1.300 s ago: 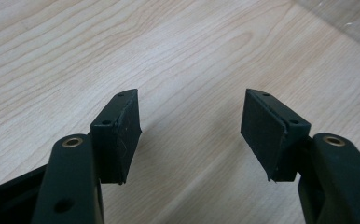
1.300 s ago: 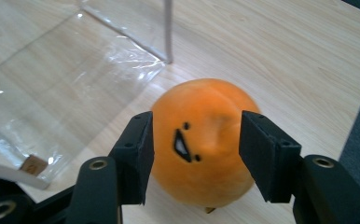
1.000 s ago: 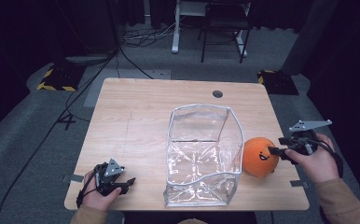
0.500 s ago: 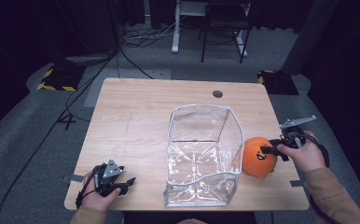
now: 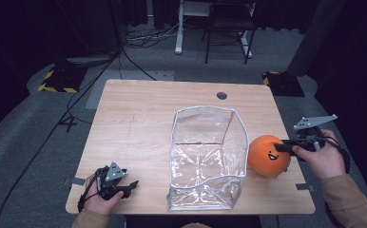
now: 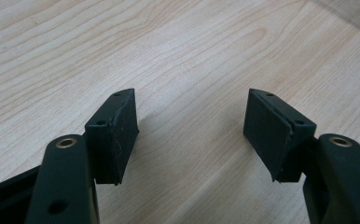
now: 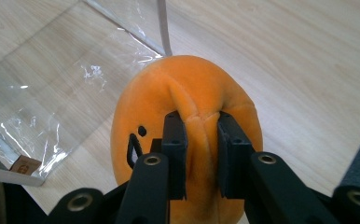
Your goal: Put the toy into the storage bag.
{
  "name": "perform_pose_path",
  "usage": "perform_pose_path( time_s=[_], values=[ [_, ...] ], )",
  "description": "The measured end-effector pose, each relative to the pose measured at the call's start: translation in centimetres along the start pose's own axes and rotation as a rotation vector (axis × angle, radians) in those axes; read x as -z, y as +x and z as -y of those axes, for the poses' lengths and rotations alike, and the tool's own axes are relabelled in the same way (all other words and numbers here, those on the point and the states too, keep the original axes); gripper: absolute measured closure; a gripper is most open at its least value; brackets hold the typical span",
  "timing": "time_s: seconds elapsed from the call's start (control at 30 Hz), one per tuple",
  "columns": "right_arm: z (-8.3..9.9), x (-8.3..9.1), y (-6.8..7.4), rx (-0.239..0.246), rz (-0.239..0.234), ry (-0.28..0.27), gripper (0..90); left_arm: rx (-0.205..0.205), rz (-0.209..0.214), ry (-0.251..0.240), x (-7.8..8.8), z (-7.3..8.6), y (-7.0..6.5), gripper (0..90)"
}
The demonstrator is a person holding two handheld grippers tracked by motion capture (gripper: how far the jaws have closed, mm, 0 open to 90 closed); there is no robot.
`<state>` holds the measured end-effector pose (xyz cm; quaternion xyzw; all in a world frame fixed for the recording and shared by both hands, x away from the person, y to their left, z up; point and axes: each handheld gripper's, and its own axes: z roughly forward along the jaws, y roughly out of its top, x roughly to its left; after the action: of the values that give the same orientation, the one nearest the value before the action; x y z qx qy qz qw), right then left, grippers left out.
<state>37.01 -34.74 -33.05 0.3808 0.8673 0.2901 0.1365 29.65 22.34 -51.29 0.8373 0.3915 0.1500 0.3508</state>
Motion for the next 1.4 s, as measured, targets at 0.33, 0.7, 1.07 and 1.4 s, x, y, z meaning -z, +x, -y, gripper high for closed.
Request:
perform_pose_path(
  time_s=[0.33,0.7,1.07,1.4],
  values=[
    [-1.1,3.4,0.3,0.022,0.045,-0.033,76.4,-0.005,0.008,-0.018,-0.2,0.0,0.4,34.6],
    [-2.3,5.4,0.6,0.031,0.048,-0.064,76.4,0.001,0.006,-0.018,-0.3,0.0,0.4,34.5],
    [-4.9,8.2,1.2,0.071,0.056,-0.08,76.4,0.0,0.005,-0.018,-0.3,0.0,0.4,34.6],
    [-7.8,10.2,2.1,0.115,0.054,-0.092,76.4,0.001,0.005,-0.017,-0.3,0.0,0.5,34.6]
  ],
)
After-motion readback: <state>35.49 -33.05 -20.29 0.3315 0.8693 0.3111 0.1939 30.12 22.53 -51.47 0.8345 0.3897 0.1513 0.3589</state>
